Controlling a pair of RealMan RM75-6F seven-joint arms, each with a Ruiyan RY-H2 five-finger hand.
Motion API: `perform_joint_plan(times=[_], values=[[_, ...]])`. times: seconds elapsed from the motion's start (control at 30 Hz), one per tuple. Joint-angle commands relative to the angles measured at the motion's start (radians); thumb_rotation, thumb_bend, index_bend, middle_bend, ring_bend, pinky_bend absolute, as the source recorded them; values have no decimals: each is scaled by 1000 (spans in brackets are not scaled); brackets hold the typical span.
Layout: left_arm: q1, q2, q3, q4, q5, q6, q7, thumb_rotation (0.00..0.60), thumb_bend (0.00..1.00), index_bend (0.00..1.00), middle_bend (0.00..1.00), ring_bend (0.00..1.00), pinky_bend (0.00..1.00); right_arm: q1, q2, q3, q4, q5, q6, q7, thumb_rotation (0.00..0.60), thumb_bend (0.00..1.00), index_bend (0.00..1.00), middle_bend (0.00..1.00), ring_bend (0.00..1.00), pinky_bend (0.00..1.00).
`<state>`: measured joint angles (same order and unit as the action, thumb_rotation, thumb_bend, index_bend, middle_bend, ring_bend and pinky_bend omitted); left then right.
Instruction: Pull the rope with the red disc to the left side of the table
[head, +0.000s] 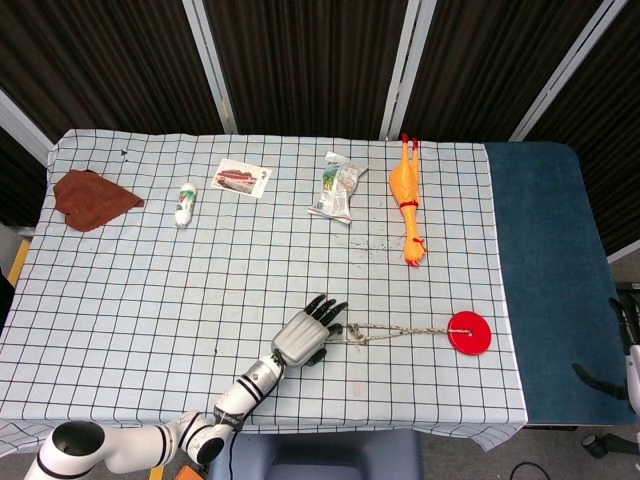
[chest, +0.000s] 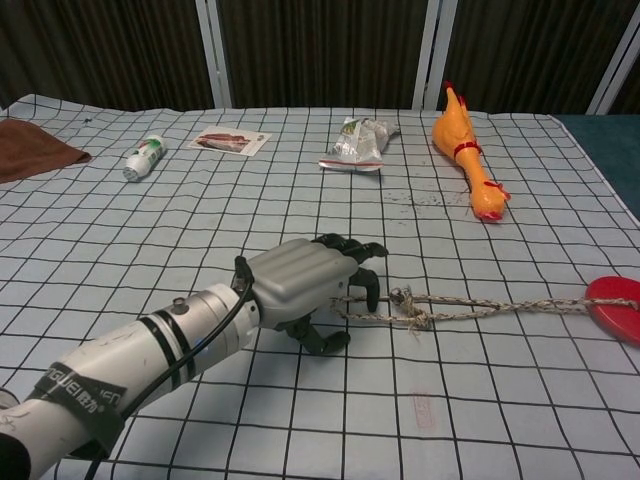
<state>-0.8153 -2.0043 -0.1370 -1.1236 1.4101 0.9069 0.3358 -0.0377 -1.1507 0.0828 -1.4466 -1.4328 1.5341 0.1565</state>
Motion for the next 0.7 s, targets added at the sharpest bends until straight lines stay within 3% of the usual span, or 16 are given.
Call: perform_joint_plan(times=[0.03,0.47,0.7], values=[[-1,-6,3,14,5,10,-17,600,434,404,0,0,0,1,-1,1,1,2,-4,-2,600,246,0,0,0,0],[-6,-24,4,68,7,22,-50,600,570,609,23,0,4,10,0,4,-20,5,-17,-34,600,246,0,0,0,0],[6,-6,7,56,27,70,-57,600,680,797,85,0,26,12,2,6,-26,10,-22,-41,600,246,0,0,0,0]])
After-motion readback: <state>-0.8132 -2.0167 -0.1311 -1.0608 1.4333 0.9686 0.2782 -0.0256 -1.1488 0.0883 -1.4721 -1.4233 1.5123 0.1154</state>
